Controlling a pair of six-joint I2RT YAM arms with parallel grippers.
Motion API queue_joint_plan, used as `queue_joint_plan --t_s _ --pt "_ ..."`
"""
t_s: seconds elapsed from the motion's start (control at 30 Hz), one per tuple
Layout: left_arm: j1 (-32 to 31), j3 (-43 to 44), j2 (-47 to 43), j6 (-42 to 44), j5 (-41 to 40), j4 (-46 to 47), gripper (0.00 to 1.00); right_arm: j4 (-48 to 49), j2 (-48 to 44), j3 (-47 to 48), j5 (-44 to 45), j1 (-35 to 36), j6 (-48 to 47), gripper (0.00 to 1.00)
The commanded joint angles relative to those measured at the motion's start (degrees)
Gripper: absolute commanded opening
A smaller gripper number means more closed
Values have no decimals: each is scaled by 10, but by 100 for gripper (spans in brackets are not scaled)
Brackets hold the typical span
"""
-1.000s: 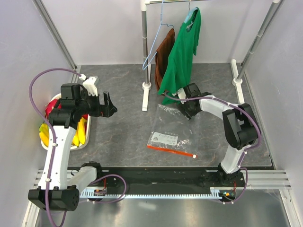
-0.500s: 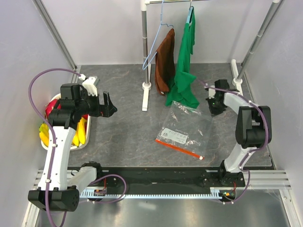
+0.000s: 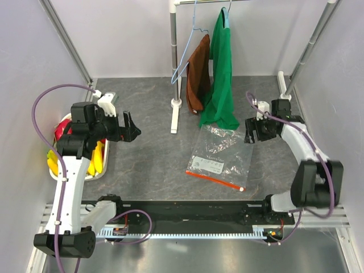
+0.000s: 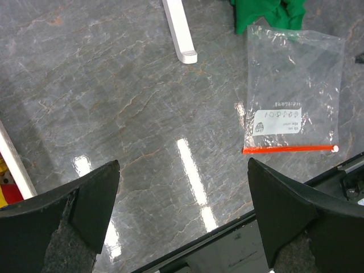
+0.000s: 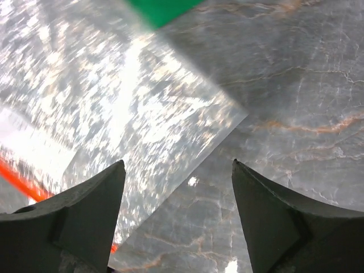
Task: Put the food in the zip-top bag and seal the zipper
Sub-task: Pick up the zipper food storage bag at the center of the board.
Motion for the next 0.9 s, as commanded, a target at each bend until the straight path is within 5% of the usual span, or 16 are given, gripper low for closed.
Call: queue_joint_plan --t_s 0.0,0.2,0.5,0.87 --pt "2 -9 -31 -25 31 40 100 13 -164 -64 -75 -4 -115 82" --pt "1 -36 -65 -30 55 77 100 -24 -343 -146 -216 33 -276 88" --pt "1 -51 -71 -14 46 78 100 -34 -286 -208 -22 370 -259 81" --pt "1 -58 -70 -13 34 78 100 65 -180 -245 121 499 -221 72"
